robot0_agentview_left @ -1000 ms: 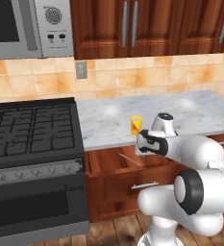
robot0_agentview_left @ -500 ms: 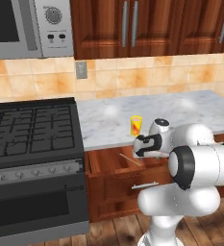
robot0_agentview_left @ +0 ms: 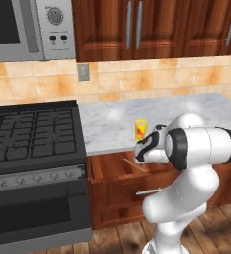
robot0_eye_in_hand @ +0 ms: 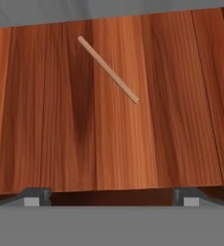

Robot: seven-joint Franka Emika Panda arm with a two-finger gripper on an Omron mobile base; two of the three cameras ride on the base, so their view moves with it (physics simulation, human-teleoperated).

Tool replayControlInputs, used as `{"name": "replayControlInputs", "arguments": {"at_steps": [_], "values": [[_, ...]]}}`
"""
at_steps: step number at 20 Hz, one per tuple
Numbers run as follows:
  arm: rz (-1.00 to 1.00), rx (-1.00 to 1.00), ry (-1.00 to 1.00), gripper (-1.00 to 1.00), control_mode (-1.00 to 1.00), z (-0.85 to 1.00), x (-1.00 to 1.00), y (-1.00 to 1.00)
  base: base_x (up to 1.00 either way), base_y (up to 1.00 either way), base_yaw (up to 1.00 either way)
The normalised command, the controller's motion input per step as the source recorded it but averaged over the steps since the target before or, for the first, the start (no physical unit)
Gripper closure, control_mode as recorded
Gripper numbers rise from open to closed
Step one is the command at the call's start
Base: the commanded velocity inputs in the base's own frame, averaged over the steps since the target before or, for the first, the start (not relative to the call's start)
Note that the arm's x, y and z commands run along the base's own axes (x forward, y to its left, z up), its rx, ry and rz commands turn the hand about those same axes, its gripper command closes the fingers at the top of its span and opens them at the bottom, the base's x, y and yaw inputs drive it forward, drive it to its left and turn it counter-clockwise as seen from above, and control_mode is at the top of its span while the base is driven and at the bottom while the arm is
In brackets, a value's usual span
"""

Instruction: Pick up the straw from the right drawer and put it inside the smoothie cup.

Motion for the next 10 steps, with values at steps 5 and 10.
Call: {"name": "replayControlInputs", "arguments": {"at_steps": [5, 10], "values": [[0.0, 0.0, 0.01, -1.0, -1.0, -0.33, 0.23, 0.0, 0.0, 0.0, 0.0], [0.0, 0.0, 0.04, -1.0, -1.0, -0.35, 0.14, 0.0, 0.0, 0.0, 0.0]]}}
